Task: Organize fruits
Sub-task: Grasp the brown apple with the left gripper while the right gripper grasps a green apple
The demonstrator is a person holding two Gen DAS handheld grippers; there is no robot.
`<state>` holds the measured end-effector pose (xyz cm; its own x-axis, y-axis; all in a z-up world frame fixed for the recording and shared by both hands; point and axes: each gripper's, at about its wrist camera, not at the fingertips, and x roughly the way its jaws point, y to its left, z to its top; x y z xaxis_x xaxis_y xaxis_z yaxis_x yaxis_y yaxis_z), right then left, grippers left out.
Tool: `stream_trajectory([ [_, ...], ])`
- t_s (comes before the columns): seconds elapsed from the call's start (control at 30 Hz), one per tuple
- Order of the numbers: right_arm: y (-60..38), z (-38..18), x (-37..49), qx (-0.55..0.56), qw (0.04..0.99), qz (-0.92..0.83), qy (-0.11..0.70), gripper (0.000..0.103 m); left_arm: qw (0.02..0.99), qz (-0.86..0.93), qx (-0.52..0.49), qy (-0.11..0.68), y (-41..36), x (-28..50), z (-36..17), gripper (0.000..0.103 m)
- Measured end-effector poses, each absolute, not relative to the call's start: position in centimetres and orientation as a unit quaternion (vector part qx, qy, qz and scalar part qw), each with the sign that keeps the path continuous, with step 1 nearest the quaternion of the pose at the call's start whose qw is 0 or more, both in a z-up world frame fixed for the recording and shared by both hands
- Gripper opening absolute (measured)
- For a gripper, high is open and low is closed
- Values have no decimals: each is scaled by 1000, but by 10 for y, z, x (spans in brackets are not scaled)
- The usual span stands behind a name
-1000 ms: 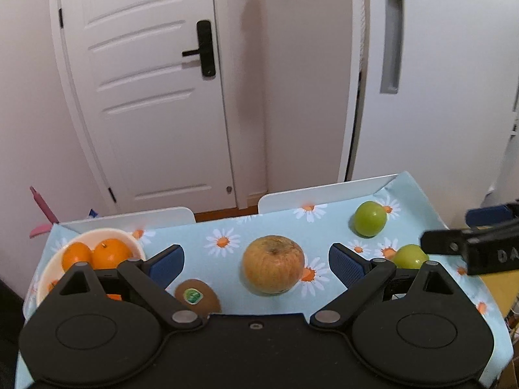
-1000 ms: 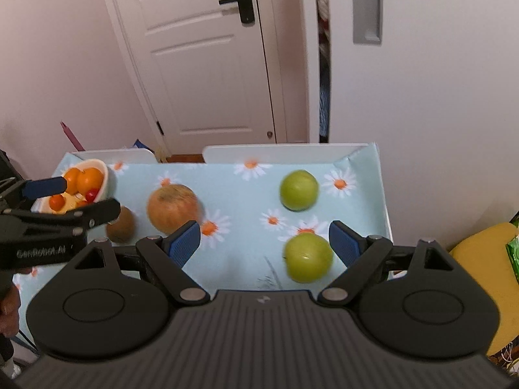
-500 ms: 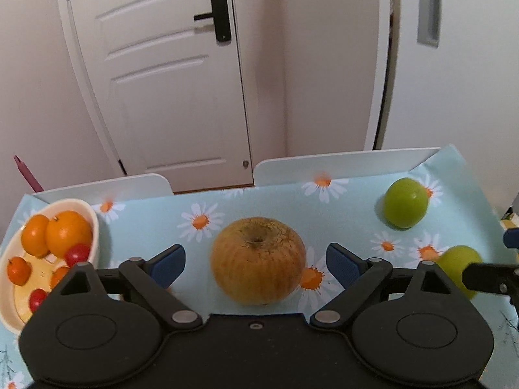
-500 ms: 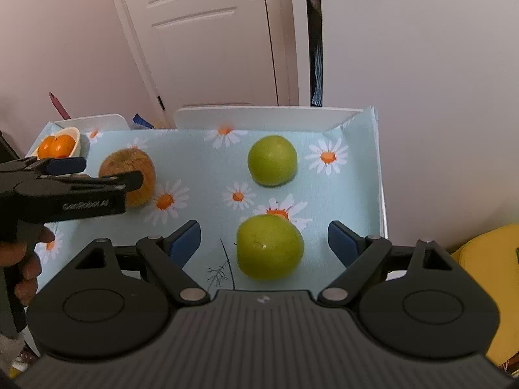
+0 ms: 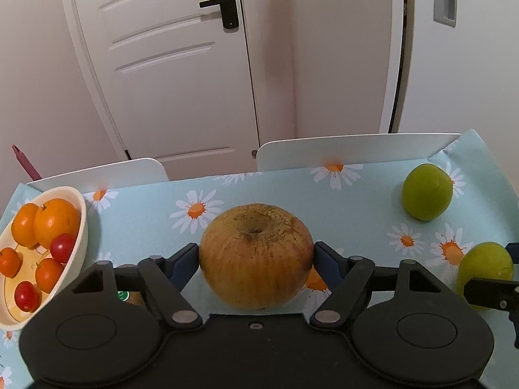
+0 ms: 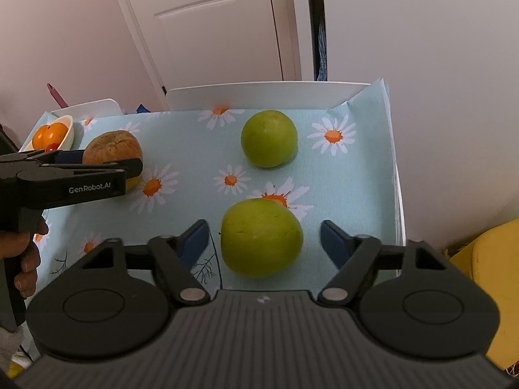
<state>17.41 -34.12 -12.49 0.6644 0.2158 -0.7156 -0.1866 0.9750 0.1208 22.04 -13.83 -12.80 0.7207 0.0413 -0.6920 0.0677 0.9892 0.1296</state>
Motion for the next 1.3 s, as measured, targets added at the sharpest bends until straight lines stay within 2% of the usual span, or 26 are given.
stream_trajectory([
  [0.13, -342, -128, 176, 21, 910, 113, 399, 81, 924, -5, 73, 375, -139, 219, -127, 79],
  [0.3, -341, -129, 175, 22, 909, 117, 399, 79, 924, -5, 73, 376, -138, 216, -126, 79],
  [0.43, -340, -128, 175, 18, 910, 115, 397, 70, 924, -7, 74, 376, -138, 211, -126, 79],
  [0.83, -333, -116, 165, 13, 915, 119, 386, 70, 924, -13, 60, 377, -135, 181, -116, 79],
  [1.3, -285, -66, 147, 5, 921, 162, 356, 70, 939, 12, 26, 342, -100, 136, -61, 79],
])
